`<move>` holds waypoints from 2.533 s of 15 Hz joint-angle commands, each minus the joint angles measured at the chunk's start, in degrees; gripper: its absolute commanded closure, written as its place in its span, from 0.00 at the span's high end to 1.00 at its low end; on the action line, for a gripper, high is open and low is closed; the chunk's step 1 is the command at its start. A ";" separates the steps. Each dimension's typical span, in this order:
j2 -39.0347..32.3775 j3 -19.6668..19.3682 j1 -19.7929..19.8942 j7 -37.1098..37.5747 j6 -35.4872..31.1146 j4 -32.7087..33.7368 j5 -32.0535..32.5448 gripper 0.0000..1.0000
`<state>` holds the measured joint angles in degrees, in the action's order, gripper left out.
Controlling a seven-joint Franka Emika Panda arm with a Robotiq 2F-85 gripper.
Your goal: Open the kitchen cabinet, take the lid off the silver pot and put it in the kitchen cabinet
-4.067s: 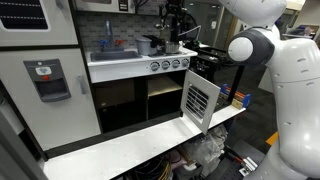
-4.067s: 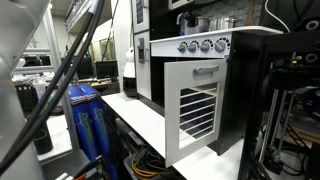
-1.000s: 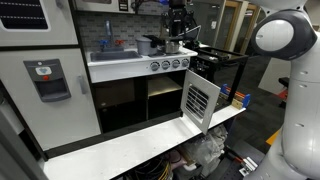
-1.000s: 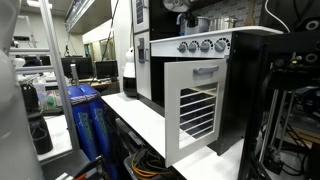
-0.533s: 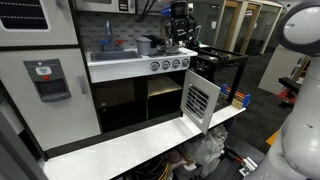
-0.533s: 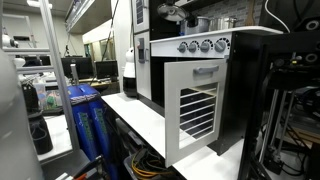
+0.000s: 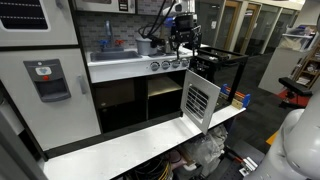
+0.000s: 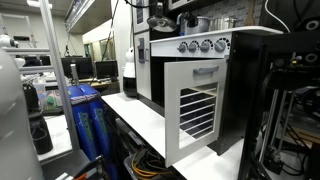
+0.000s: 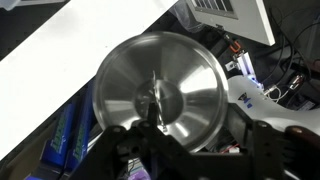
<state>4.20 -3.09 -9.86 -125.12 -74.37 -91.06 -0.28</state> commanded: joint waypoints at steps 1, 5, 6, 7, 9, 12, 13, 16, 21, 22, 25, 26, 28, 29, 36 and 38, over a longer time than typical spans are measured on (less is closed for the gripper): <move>7.74 2.80 1.87 1.06 -6.38 -12.84 0.74 0.44; 11.43 3.32 1.66 1.34 -9.59 -19.69 1.20 0.44; 12.10 3.39 1.63 1.53 -10.57 -21.27 1.63 0.44; 12.66 3.37 1.60 1.63 -11.34 -22.51 1.90 0.44; 13.34 3.25 1.52 1.53 -12.68 -24.54 2.50 0.44; 13.74 3.21 1.44 1.47 -14.73 -26.99 3.93 0.44; 13.65 3.19 1.42 1.40 -15.43 -27.71 4.43 0.44; 13.15 3.27 1.33 1.15 -17.60 -29.21 6.17 0.44; 13.35 3.66 0.70 0.17 -20.07 -30.15 5.78 0.44; 13.59 3.79 0.51 -0.16 -20.21 -30.14 5.34 0.44; 14.75 4.18 -0.01 -0.84 -21.21 -31.06 4.65 0.44; 14.97 4.22 -0.07 -0.95 -21.42 -31.29 4.36 0.44; 15.80 4.31 -0.25 -0.88 -22.55 -32.20 3.93 0.44; 16.10 4.27 -0.30 -0.91 -22.98 -32.40 3.57 0.44; 15.43 4.52 -0.12 0.30 -21.56 -31.11 3.83 0.69; 15.44 4.52 -0.13 0.30 -21.64 -31.16 3.82 0.69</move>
<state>19.69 1.12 -10.32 -124.76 -96.18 -122.40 3.64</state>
